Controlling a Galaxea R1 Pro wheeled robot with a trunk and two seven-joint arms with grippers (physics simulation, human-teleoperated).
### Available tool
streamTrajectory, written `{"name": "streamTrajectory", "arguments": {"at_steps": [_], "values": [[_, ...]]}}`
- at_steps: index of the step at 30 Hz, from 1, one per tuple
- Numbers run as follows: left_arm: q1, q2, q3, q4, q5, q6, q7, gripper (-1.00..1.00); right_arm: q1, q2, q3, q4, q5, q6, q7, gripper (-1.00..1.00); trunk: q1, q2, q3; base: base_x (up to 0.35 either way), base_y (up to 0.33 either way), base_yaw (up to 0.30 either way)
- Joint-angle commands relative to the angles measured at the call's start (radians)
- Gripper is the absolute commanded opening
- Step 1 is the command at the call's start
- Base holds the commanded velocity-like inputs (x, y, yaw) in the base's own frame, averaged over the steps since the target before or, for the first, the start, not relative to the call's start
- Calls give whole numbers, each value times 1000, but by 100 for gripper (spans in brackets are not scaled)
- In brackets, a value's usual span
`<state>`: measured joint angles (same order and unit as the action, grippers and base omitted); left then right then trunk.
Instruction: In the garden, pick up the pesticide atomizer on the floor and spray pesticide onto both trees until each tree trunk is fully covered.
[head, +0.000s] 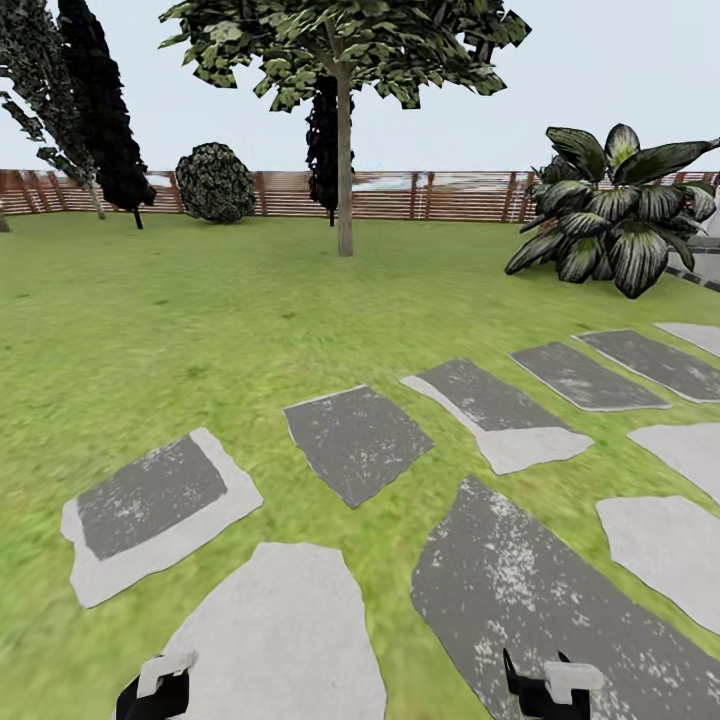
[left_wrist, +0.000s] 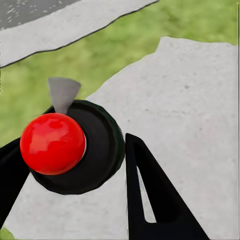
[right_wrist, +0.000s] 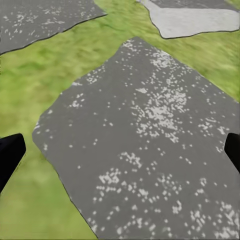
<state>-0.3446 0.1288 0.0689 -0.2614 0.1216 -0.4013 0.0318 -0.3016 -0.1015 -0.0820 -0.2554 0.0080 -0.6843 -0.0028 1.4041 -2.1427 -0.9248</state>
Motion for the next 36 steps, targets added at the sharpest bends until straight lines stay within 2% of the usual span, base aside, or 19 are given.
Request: {"name": "streamTrajectory", "arguments": {"at_steps": [1, 36], "values": [[-1, 0, -1, 1, 9, -3, -1, -100, -1, 0, -2, 1, 1, -3, 0, 100, 0, 0, -1, 337, 0, 0], [-1, 0, -1, 1, 7, -4, -1, -100, -1, 0, -2, 1, 1, -3, 0, 100, 0, 0, -1, 337, 0, 0]]}}
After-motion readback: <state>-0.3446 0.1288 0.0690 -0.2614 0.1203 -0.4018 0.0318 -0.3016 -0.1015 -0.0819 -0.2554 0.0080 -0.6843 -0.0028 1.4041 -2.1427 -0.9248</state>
